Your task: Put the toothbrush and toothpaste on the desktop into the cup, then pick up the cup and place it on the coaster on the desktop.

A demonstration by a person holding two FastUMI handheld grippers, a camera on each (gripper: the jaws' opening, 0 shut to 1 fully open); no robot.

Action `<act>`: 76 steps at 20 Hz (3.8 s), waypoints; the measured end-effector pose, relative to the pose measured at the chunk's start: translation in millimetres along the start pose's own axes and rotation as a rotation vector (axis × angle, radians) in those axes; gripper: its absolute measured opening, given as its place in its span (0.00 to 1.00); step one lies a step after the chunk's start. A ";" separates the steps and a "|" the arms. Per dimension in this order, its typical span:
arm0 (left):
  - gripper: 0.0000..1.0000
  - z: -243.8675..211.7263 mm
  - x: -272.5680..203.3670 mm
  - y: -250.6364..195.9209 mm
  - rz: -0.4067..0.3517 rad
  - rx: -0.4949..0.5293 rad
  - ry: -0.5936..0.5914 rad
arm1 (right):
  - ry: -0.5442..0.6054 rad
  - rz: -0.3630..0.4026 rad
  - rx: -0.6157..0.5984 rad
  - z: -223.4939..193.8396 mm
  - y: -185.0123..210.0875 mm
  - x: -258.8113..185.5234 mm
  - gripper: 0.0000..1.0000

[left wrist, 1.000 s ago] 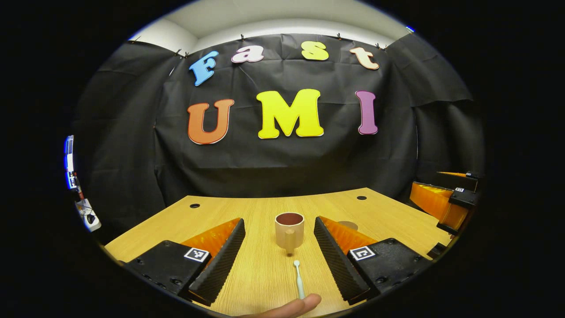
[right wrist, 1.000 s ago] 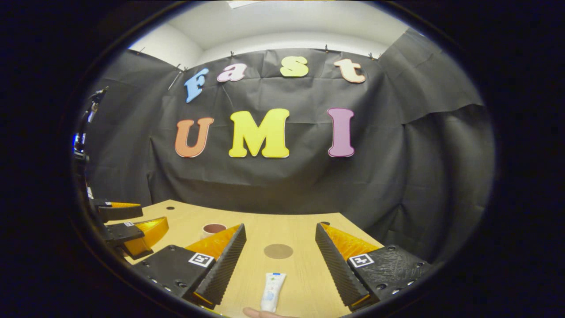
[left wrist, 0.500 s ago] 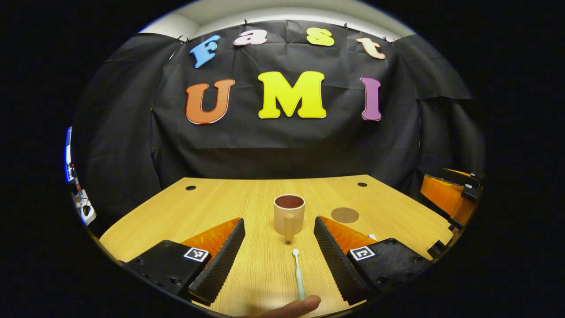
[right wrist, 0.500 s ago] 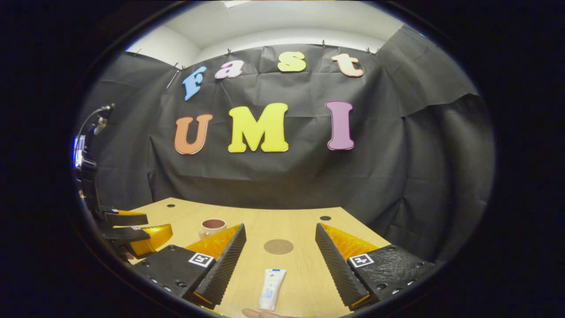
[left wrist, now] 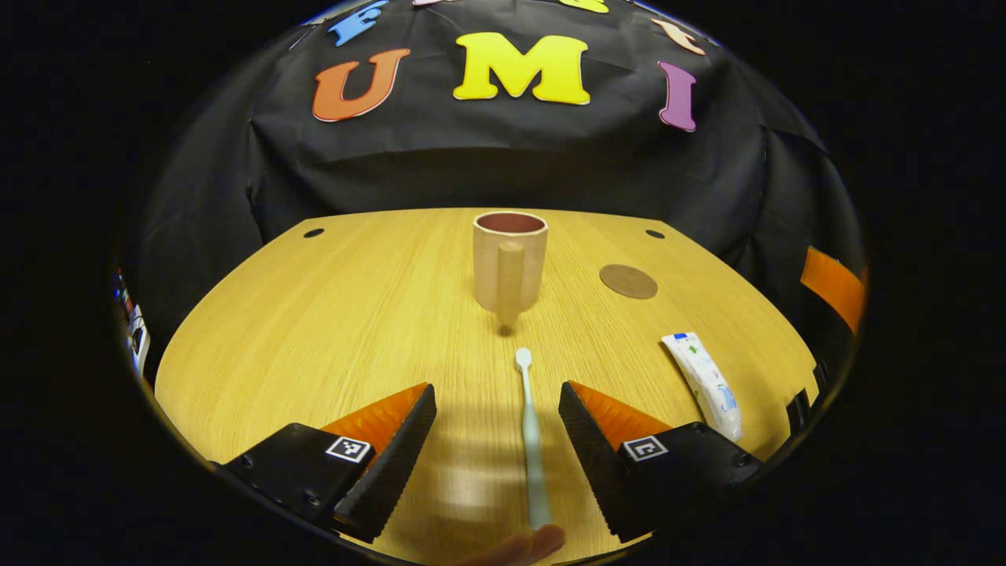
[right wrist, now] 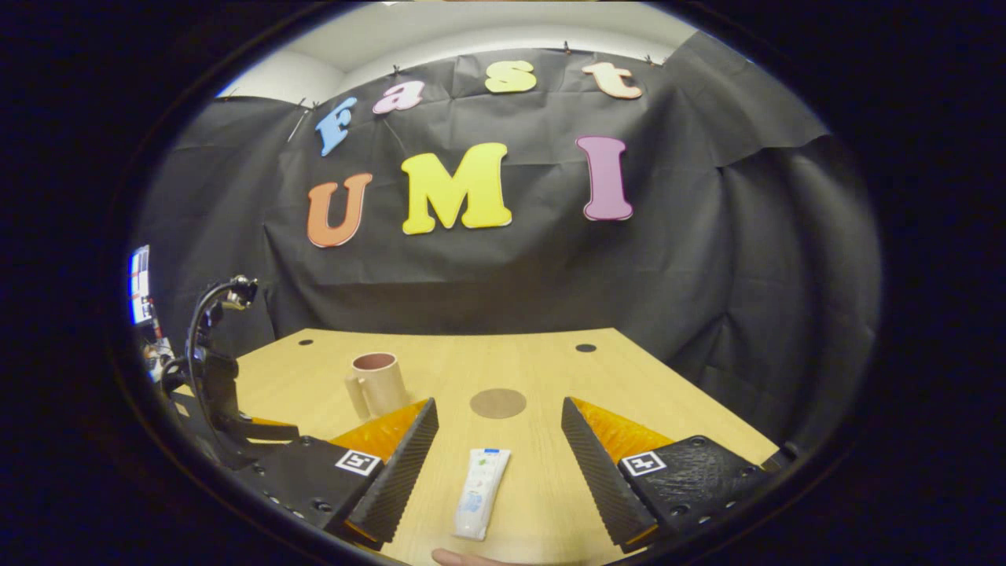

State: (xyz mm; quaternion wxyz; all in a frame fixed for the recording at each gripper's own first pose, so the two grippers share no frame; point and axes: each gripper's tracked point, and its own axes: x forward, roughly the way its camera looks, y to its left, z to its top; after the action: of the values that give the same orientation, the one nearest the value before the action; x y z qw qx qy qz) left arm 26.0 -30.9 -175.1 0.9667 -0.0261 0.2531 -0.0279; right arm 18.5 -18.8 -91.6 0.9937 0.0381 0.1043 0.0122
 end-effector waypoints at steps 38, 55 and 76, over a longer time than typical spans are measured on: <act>0.09 75.0 -63.6 18.7 0.026 -0.071 -0.442 | 0.517 0.028 -0.024 -149.1 27.8 34.6 0.58; 0.09 102.2 -66.4 22.0 0.002 -0.088 -0.428 | -0.037 0.171 0.062 31.4 35.5 0.9 0.23; 0.08 220.3 25.6 17.5 0.004 -0.043 -0.493 | -0.115 0.156 0.005 50.3 17.0 -7.0 0.22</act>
State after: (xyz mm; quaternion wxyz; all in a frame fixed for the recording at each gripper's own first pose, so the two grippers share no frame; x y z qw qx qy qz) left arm 157.1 -7.2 3.0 0.9985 -0.0520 0.0102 -0.0132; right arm 21.8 -5.7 -39.8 0.9940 0.0493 0.0437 0.0874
